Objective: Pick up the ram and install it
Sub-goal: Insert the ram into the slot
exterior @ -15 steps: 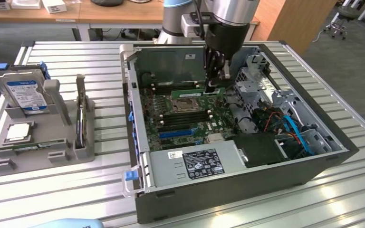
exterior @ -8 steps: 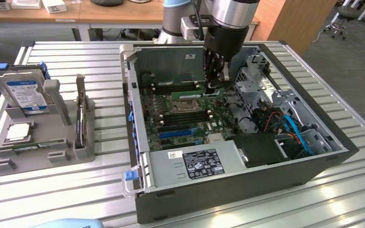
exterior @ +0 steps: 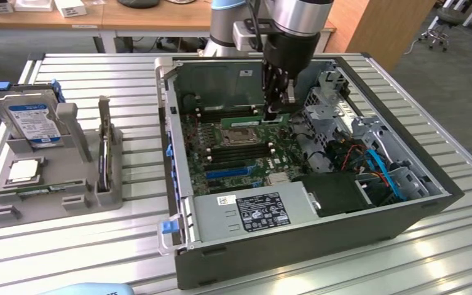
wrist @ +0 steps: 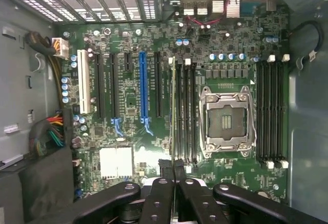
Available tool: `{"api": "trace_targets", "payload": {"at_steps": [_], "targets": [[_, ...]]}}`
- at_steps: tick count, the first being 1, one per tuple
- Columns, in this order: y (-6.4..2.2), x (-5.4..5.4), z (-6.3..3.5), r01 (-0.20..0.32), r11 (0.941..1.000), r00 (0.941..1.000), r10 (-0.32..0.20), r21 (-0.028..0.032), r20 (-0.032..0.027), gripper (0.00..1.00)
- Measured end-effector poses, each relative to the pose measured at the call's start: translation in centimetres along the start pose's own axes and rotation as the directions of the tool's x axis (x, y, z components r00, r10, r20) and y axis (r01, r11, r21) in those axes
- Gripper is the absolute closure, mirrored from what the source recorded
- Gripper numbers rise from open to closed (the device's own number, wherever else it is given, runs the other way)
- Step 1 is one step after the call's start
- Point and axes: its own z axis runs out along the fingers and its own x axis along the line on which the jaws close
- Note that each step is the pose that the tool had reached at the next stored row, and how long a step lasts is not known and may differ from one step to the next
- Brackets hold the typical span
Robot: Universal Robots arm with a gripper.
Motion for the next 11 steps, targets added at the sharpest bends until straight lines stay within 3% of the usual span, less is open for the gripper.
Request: {"api": "trace_targets", "payload": {"at_steps": [5,11], "targets": [[0.04,-0.79,0.15,0.0,1.0,1.0,0.0,0.0,-0.0001,0.89],[0.04,-0.88,0.31,0.0,1.0,1.0,0.0,0.0006,0.0002,0.89]]}}
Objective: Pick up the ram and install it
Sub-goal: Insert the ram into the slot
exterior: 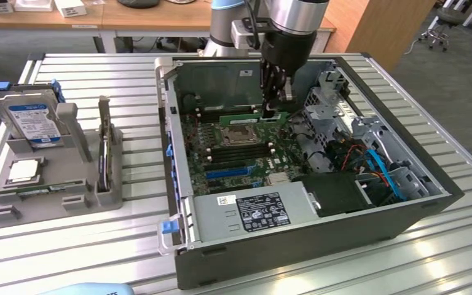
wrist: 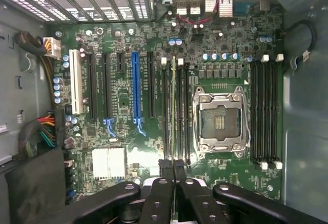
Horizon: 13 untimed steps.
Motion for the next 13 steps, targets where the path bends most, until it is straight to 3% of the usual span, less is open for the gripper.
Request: {"api": "trace_targets", "payload": {"at_steps": [5,13], "targets": [[0.0,0.0,0.88,0.0,1.0,1.0,0.0,0.0045,-0.0001,0.89],[-0.01,0.0,2.03,0.0,1.0,1.0,0.0,0.0069,0.0001,0.89]]}}
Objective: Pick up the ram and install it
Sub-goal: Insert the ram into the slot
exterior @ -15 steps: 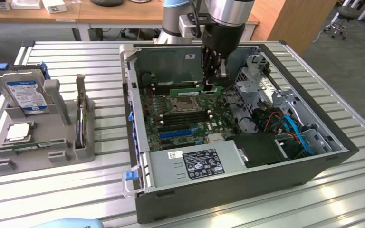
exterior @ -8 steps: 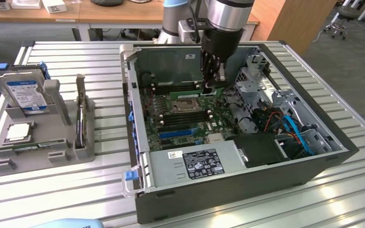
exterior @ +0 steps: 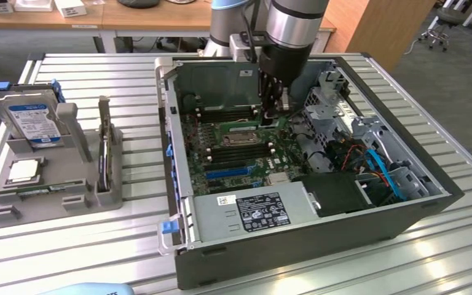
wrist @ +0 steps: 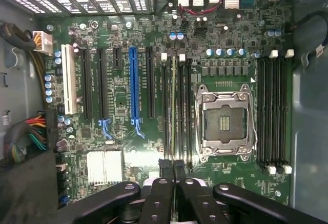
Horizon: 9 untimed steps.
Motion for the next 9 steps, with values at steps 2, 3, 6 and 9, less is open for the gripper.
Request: {"api": "trace_targets", "payload": {"at_steps": [2,3,6,9], "targets": [[0.0,0.0,0.22,0.0,1.0,1.0,0.0,0.0002,0.0,0.89],[0.0,0.0,0.32,0.0,1.0,1.0,0.0,0.0003,-0.0001,0.89],[0.0,0.0,0.62,0.0,1.0,1.0,0.0,0.0004,-0.0002,0.89],[0.0,0.0,0.91,0.0,1.0,1.0,0.0,0.0005,-0.0004,0.89]]}}
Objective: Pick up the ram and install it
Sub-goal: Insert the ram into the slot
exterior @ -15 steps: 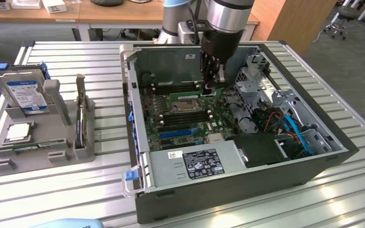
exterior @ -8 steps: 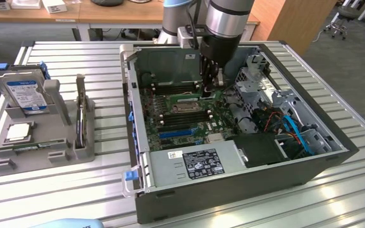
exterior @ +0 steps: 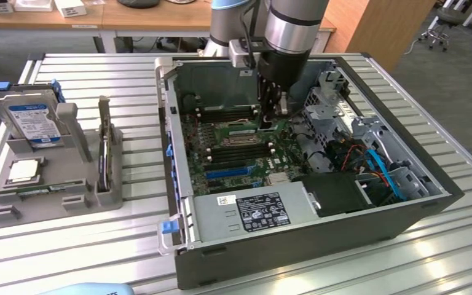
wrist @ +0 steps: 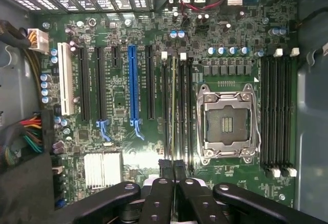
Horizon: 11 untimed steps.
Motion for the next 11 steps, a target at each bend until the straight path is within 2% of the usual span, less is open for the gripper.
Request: {"api": "trace_targets", "payload": {"at_steps": [11], "targets": [[0.01,0.0,1.41,0.0,1.0,1.0,0.0,0.0008,-0.0003,0.89]]}}
